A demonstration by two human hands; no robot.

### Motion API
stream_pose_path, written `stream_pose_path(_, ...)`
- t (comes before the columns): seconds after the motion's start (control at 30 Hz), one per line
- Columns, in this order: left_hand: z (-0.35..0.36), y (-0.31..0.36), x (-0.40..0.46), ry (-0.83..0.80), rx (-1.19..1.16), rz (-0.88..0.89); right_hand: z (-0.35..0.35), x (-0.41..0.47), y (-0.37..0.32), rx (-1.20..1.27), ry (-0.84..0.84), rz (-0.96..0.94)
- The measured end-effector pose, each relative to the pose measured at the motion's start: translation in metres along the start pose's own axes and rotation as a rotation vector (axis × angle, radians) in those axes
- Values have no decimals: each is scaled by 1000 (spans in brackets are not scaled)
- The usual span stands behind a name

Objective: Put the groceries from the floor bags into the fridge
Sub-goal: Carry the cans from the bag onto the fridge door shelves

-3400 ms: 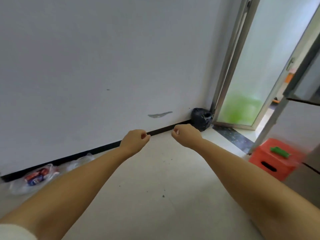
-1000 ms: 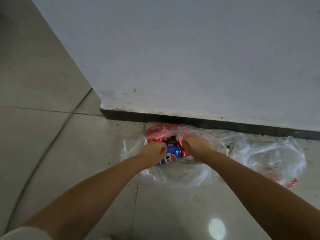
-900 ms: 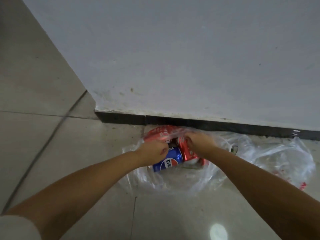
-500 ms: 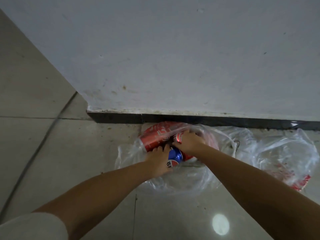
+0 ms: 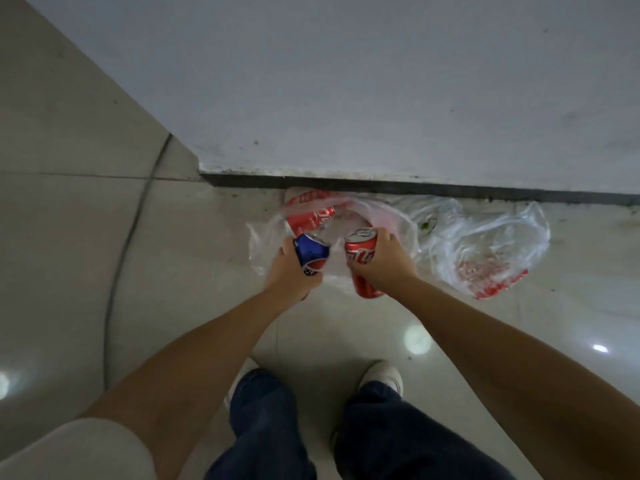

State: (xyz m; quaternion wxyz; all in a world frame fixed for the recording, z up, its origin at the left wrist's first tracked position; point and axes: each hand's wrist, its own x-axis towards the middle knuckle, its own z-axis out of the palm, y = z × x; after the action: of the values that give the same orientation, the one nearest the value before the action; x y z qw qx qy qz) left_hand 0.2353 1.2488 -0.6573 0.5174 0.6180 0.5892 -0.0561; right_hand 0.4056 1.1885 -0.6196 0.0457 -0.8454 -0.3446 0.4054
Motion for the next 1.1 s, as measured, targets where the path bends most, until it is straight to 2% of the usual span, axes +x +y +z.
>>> stream_pose_path(0.2,-33,64,-109,37,-18,19,-69,-104,-23,73,10,-23)
stream_pose_path(0.43,-103,166,-243,-94,-24,95,-192,-237,-56,171,88,-1)
stream_pose_path(0.63,-151,255,-337,-97,-13,334,-272,-349,-64,269,263,63)
stream_pose_path(0.73,-165,288,-368,-134,66,431,-293,-403,-56,357,378,111)
stream_pose_path(0.9,-154,346,-426,-257,185,625,-318,-494,-19,435,552,198)
stream_pose_path(1.1,-69,385,-521,-482,355,867,-323,-637,73,507,794,397)
